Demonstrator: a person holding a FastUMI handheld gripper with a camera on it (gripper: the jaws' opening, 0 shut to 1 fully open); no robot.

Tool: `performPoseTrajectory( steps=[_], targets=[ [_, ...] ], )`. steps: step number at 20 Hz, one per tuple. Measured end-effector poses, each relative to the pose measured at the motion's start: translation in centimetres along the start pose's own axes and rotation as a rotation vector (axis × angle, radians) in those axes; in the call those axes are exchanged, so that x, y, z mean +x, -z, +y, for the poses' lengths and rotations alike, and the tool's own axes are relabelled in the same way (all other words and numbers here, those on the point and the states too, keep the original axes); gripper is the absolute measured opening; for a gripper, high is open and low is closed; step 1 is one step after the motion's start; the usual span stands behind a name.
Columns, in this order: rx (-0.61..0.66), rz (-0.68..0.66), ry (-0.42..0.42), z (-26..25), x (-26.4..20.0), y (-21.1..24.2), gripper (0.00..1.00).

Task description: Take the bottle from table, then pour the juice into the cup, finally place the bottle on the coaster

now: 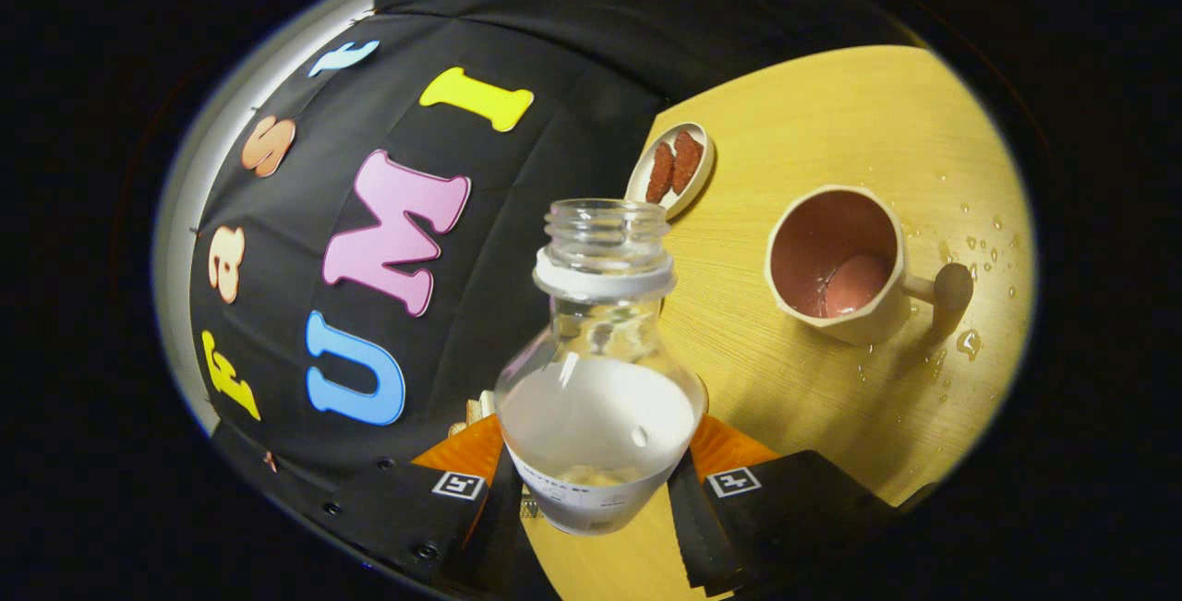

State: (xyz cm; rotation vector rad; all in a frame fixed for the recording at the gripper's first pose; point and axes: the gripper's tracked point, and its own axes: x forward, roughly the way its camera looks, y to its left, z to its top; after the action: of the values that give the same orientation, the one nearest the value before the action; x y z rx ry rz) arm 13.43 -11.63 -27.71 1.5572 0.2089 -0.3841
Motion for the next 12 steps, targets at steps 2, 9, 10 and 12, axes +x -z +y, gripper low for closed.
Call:
performPoseTrajectory(
  steps=[2,9,10,12],
  targets=[
    [0.082,0.008,0.006,-0.4,0.3,-0.5,0.72],
    [0.359,0.026,0.023,-0.3,2.0,-1.5,0.72],
    [0.384,0.036,0.03,-0.4,2.2,-1.4,0.72],
    [0.449,0.04,0.033,-0.1,2.8,-1.6,0.72]
  ],
)
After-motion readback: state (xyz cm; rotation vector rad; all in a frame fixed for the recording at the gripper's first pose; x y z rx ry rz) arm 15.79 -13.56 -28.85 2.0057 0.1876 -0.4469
